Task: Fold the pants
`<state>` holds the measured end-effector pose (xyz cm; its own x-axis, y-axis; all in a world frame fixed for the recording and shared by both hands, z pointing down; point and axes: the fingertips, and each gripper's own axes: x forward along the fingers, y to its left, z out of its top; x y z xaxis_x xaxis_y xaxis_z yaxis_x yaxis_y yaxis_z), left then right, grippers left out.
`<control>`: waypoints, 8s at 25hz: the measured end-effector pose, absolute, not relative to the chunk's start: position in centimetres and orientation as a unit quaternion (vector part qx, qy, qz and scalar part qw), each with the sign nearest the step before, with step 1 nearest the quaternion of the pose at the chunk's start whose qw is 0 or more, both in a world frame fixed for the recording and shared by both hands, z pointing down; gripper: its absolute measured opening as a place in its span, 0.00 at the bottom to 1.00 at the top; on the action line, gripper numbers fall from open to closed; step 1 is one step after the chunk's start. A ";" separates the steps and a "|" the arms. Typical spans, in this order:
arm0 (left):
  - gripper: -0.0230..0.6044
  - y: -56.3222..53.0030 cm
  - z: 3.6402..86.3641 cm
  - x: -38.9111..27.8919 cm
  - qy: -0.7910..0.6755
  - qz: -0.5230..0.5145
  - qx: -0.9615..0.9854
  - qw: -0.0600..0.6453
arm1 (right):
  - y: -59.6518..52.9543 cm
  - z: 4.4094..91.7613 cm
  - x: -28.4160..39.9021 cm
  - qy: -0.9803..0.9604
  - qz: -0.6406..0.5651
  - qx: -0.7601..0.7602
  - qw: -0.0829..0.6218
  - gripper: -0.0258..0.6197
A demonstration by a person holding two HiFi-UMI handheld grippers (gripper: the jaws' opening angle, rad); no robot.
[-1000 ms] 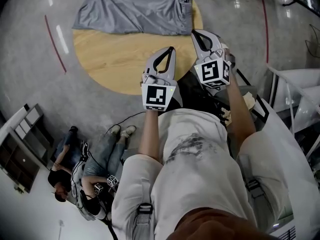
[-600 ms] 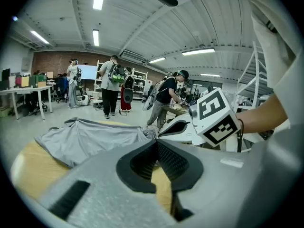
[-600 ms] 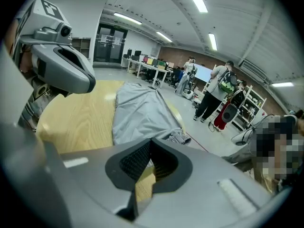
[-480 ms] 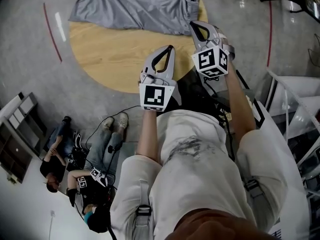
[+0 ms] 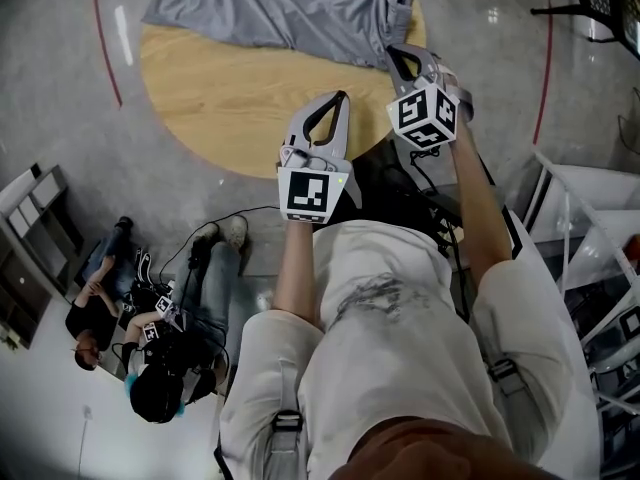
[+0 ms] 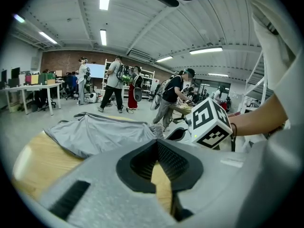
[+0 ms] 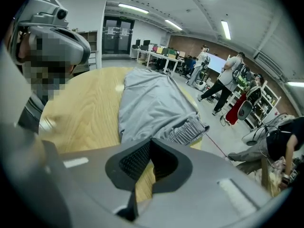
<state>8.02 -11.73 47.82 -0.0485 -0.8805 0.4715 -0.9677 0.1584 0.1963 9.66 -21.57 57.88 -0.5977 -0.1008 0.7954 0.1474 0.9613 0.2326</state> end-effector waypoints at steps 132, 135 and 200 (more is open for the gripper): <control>0.30 11.0 59.9 9.3 -0.711 0.195 0.573 0.358 | -1.9 59.6 12.4 -0.852 -0.197 -0.207 0.439 0.16; 0.17 11.0 59.2 8.9 -0.720 0.179 0.570 0.353 | -1.8 59.3 12.4 -0.855 -0.193 -0.205 0.435 0.14; 0.12 6.0 49.4 -0.8 -0.698 0.143 0.621 0.325 | -3.3 51.8 5.5 -0.873 -0.147 -0.196 0.422 0.08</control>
